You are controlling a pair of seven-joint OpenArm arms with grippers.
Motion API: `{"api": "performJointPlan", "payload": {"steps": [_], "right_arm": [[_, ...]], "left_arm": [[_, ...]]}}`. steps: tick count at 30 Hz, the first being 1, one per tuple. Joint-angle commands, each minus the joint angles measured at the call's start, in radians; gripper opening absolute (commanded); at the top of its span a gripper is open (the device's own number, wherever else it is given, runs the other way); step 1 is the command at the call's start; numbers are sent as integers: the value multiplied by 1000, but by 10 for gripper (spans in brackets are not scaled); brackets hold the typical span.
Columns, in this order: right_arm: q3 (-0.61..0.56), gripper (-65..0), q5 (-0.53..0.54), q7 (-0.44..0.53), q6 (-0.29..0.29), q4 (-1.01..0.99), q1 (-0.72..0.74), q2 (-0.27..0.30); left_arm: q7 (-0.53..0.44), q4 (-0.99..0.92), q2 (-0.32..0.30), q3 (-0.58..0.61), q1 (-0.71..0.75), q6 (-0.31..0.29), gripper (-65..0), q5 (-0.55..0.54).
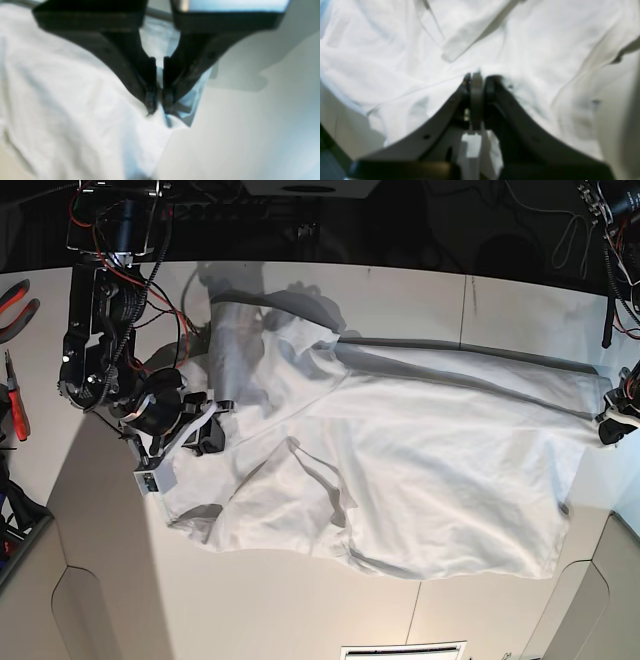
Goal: Layout the t-shirt on the table in an organized manner, then fold the t-shirt properly
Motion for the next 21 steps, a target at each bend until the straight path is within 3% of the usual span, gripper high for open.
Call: {"api": "performJointPlan", "payload": {"steps": [1, 9, 18, 19, 21], "right_arm": [[0, -650, -9, 27, -14, 15, 31, 3], [0, -650, -98, 49, -77, 6, 53, 3], [0, -650, -102, 53, -93, 5, 53, 3], [0, -615, -102, 54, -102, 5, 53, 3], [0, -469, -102, 71, -104, 6, 54, 3]], "left_arm": [[-31, 15, -29, -6, -17, 8, -650, -2], [-60, 15, -28, -6, -17, 8, -650, 32], [-76, 15, -28, -6, -17, 6, -642, 31], [-79, 15, -28, -6, -17, 6, -572, 29], [-85, 15, -28, -6, -17, 7, -470, 30]]}}
